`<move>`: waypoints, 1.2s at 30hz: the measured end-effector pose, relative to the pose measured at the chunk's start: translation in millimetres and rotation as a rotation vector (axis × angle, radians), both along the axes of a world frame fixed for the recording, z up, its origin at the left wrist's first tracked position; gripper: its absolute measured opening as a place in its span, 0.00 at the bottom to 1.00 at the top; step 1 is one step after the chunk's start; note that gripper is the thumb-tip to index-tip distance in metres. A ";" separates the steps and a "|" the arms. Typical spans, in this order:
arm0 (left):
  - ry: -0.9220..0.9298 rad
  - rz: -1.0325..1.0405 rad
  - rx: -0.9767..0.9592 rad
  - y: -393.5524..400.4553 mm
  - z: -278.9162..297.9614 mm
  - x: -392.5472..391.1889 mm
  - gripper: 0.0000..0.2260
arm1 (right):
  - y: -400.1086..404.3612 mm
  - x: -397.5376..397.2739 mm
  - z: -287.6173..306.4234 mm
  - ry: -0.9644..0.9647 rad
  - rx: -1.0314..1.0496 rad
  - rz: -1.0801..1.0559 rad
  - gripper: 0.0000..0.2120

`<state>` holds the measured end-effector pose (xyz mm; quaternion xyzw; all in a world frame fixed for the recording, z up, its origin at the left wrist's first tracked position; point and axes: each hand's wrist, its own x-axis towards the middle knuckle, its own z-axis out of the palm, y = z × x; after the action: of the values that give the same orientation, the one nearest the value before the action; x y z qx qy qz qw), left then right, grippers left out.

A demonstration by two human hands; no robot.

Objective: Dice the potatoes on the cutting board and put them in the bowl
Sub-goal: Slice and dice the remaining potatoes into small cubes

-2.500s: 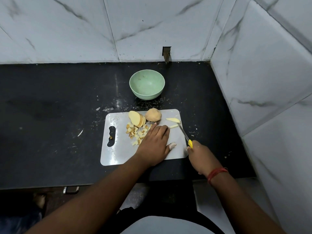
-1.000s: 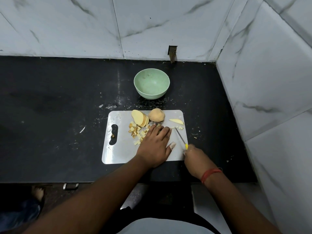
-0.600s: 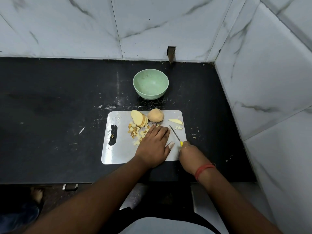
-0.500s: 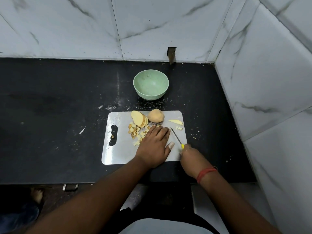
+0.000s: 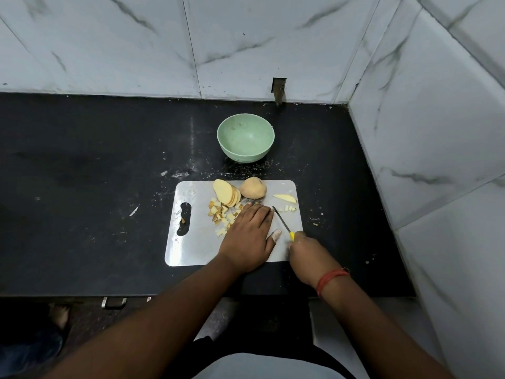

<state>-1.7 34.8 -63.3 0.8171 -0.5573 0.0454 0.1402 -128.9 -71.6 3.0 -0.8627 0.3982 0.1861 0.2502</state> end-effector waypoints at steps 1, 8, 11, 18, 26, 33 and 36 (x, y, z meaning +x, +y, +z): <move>-0.004 0.001 0.003 0.1 -0.2 0.0 0.27 | 0.2 0.2 -0.9 0.004 0.001 -0.003 0.09; -0.020 0.005 0.008 0.2 0.9 0.0 0.26 | 4.7 -23.7 -0.4 0.019 0.044 -0.018 0.08; -0.024 0.007 0.011 1.0 1.6 -1.8 0.27 | 0.2 -32.2 15.0 -0.061 0.158 -0.068 0.09; -0.100 -0.234 0.010 -18.1 14.4 -5.5 0.28 | -23.0 -43.1 25.5 -0.376 0.304 -0.367 0.09; -0.033 -0.176 0.170 -33.3 15.9 1.3 0.32 | -28.2 -45.1 20.4 -0.372 0.345 -0.369 0.09; -0.040 -0.138 0.107 -28.1 17.7 4.9 0.30 | -30.5 -41.9 21.4 -0.345 0.356 -0.374 0.09; -0.028 -0.126 0.147 -49.0 29.1 3.4 0.30 | -30.7 -36.6 21.6 -0.352 0.356 -0.364 0.09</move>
<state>1.7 -14.2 -34.3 0.7880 -0.6112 0.0067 0.0746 -165.5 -102.4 24.5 -0.7388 0.4577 0.0531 0.4918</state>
